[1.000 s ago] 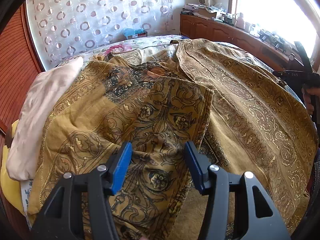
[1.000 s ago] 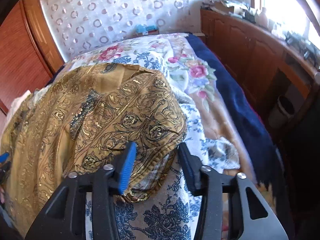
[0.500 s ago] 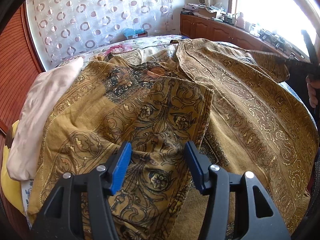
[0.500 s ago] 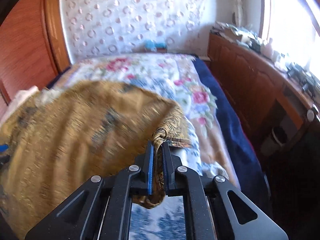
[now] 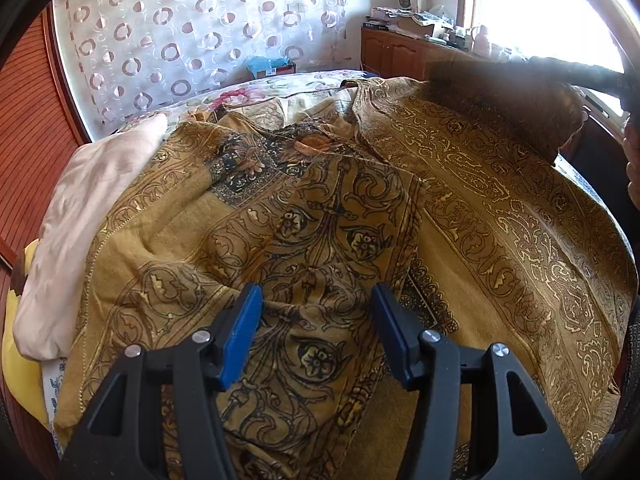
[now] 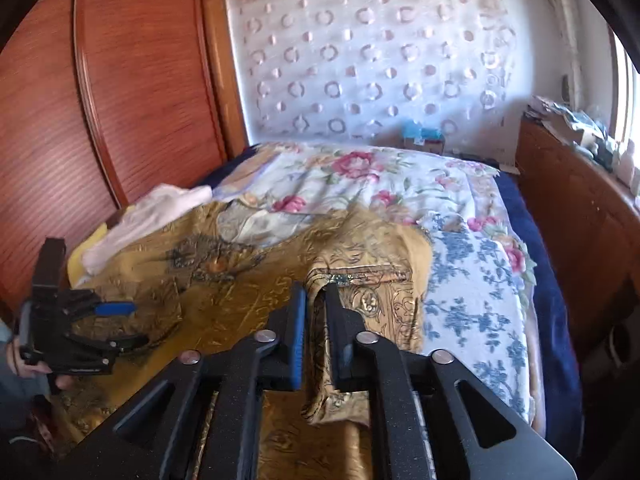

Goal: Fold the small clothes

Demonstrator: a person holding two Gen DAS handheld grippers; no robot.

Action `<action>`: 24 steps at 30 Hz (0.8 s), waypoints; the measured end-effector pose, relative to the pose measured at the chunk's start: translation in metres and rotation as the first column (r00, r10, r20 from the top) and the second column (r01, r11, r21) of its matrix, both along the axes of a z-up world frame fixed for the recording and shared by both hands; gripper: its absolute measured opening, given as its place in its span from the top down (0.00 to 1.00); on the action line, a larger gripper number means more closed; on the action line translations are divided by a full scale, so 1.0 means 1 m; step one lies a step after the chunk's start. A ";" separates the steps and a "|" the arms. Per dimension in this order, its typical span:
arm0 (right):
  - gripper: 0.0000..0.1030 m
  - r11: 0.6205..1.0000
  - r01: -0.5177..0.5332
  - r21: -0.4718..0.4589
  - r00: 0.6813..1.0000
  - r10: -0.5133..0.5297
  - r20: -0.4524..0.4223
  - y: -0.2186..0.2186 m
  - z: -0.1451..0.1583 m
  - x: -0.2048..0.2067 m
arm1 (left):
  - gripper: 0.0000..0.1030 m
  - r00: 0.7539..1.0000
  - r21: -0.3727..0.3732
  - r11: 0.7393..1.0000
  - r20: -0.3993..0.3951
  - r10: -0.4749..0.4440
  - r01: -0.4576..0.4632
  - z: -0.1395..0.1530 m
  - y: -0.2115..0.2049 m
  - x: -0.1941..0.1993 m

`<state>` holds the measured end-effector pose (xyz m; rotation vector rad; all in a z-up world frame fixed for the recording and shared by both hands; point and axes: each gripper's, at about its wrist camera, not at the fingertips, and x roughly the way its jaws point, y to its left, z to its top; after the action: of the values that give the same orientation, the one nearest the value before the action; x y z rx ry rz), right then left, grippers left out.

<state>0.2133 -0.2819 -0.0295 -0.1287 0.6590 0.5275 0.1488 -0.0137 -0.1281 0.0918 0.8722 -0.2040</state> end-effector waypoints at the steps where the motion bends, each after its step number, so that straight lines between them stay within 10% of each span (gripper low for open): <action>1: 0.72 1.000 -0.002 -0.019 1.000 0.002 0.009 0.005 -0.002 0.000 | 0.46 1.000 0.000 1.000 -0.002 0.001 -0.001 0.000 0.000 0.000; 6: 0.57 0.999 0.030 -0.025 1.000 -0.030 0.008 -0.010 -0.008 0.010 | 0.46 0.999 -0.036 0.999 0.032 -0.004 0.005 0.010 0.005 -0.008; 24: 0.56 0.977 0.133 -0.169 0.969 -0.164 -0.183 -0.044 -0.097 0.109 | 0.46 0.993 0.012 0.996 0.078 0.088 -0.089 0.043 0.069 0.029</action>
<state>0.3220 -0.3260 -0.1260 -0.1737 0.8957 0.3453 0.1779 0.0554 -0.0850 0.0748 0.7993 -0.1096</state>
